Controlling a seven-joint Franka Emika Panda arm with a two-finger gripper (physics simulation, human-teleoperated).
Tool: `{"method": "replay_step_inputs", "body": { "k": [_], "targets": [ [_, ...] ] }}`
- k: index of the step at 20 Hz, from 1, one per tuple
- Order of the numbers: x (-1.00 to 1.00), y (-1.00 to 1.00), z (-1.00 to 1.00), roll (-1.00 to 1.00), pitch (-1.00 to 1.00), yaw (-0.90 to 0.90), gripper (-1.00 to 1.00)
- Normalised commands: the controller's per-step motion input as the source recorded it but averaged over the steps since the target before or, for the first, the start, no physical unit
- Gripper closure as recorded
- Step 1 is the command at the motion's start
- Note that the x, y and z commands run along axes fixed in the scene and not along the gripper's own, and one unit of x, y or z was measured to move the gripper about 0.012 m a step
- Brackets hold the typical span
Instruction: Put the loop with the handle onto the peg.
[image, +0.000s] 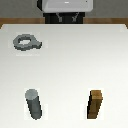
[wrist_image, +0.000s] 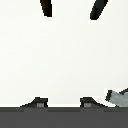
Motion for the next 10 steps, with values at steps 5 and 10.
{"method": "replay_step_inputs", "body": {
  "k": [5, 10],
  "targets": [
    [0.00, 0.00, 0.00, 0.00, 0.00, 0.00, -1.00],
    [0.00, -0.40, 0.00, 0.00, 0.00, 0.00, -1.00]
  ]
}}
